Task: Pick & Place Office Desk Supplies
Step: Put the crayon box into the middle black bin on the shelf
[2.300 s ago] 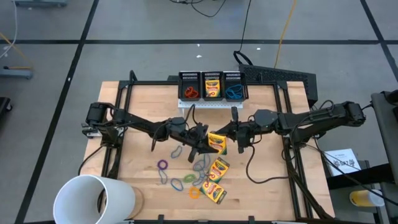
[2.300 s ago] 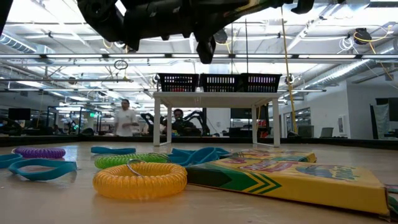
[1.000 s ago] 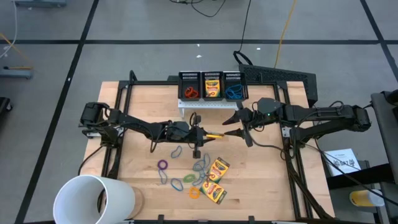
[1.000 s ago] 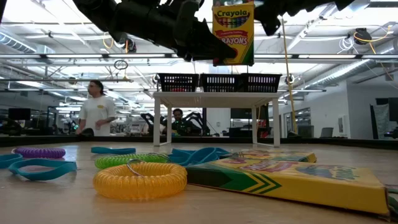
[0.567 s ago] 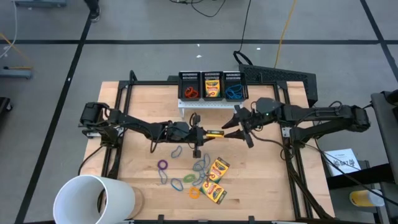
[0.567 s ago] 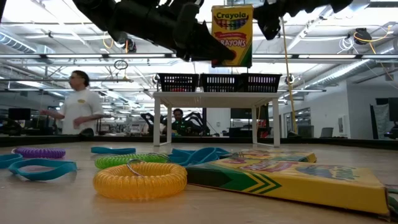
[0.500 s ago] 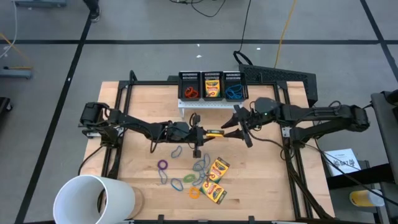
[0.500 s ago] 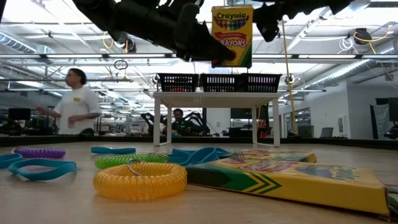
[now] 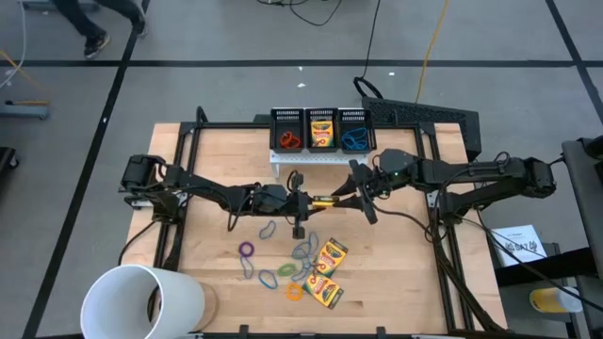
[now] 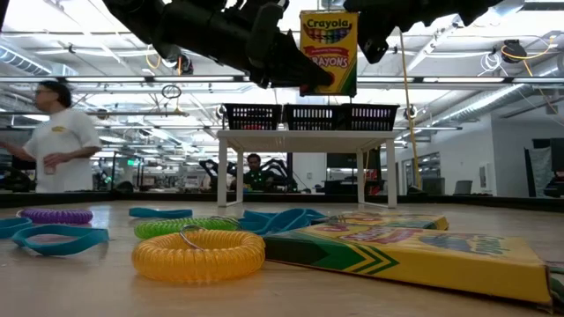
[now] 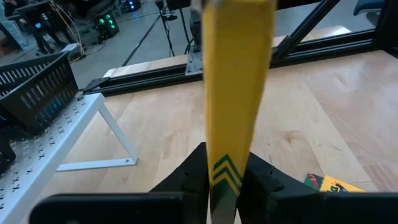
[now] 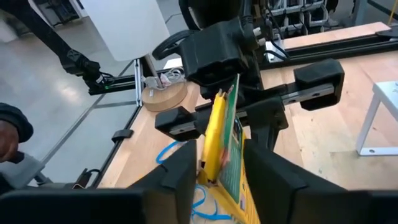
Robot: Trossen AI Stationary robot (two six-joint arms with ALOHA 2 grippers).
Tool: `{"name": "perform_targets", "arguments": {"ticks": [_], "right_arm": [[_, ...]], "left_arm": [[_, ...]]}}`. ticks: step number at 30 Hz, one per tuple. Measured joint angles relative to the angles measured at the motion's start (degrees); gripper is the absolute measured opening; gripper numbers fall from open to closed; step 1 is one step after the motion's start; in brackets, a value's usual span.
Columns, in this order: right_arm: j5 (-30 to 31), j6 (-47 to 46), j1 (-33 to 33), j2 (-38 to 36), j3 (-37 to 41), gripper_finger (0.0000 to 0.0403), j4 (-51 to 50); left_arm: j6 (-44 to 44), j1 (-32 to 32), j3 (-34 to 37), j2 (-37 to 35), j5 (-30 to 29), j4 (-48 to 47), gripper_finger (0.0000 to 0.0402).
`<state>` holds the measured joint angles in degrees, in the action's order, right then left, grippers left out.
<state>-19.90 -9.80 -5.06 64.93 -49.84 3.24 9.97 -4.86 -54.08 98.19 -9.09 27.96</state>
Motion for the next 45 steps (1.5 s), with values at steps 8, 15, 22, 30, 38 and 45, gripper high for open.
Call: {"name": "perform_targets", "arguments": {"ticks": [8,15,22,30,38,45], "right_arm": [[-0.11,0.04,0.02,-0.02,0.00,0.0046,1.36],[-1.42,2.93,0.02,-0.02,0.00,0.0003,2.33],[-1.38,6.31,0.02,-0.07,-0.02,0.0001,-0.62],[-1.33,8.89,0.02,-0.09,-0.02,0.0003,-1.18],[-1.05,10.73,0.02,-0.04,-0.02,0.0019,-1.39],[-0.92,12.73,0.02,-0.04,-0.02,0.0003,-1.43]], "left_arm": [[-1.21,0.02,0.00,0.00,0.01,-0.21,0.0033],[-2.67,0.07,0.00,0.00,0.03,-0.43,0.0064],[-2.96,0.09,0.00,0.11,0.01,-0.93,0.0038],[-2.94,0.09,0.00,0.13,-0.01,-0.73,0.0057],[-2.77,0.07,0.00,0.13,0.08,-0.02,0.0033],[-2.98,0.07,0.00,0.11,0.03,-0.03,0.0062]]}}
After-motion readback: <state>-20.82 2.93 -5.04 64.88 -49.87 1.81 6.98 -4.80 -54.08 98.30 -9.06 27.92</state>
